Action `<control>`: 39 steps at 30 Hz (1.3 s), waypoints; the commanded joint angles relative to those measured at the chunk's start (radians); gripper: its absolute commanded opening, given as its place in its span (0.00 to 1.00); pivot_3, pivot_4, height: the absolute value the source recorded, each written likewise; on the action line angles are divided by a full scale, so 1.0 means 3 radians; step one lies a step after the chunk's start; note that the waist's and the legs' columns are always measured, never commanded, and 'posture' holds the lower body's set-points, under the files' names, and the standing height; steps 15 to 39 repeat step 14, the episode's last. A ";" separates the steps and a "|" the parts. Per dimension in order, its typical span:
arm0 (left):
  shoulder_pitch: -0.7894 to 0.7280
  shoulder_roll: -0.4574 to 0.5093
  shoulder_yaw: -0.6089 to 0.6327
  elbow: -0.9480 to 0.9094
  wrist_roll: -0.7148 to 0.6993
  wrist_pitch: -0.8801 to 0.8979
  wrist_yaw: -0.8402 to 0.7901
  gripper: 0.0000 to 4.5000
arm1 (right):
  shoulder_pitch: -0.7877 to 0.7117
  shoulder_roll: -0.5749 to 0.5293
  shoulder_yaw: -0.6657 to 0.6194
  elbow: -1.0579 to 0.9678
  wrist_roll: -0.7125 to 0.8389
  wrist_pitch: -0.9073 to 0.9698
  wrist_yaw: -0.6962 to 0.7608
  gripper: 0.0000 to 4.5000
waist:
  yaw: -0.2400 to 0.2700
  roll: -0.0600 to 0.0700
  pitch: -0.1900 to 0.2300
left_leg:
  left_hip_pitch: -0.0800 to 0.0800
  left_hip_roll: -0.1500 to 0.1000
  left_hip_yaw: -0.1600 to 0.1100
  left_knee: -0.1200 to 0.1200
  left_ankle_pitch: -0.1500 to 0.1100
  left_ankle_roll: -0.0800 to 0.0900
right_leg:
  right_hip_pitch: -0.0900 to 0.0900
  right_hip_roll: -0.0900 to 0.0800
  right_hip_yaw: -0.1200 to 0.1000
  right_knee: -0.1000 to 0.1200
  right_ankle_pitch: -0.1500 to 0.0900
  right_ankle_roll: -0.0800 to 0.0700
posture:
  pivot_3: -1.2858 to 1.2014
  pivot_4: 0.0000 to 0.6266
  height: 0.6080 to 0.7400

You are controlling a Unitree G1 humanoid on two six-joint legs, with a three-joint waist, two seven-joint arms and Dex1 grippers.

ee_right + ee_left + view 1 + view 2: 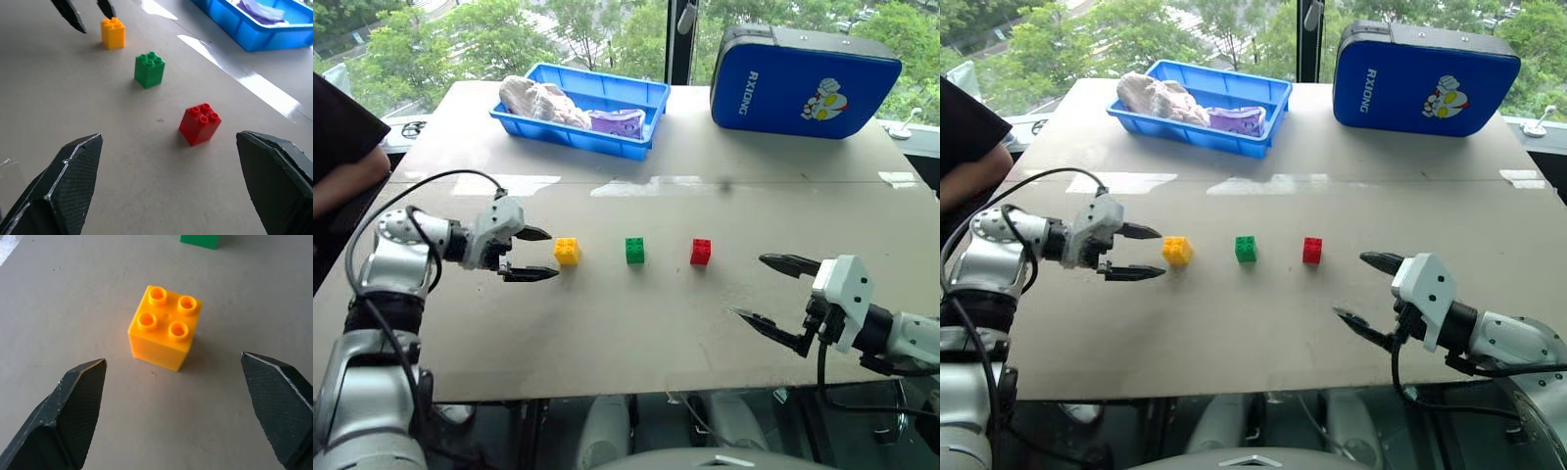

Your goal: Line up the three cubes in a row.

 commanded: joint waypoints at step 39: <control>0.2570 -0.0953 0.1403 -0.2802 -0.1079 0.1086 0.1534 0.99 | 0.0661 -0.0106 -0.0882 0.0461 0.0046 -0.0258 0.0602 1.00 | 0.0078 0.0019 -0.0011 | 0.0021 -0.0004 -0.0004 -0.0001 -0.0001 -0.0001 | 0.0013 -0.0018 -0.0005 -0.0001 -0.0009 0.0011 | 0.52 0.24 1.00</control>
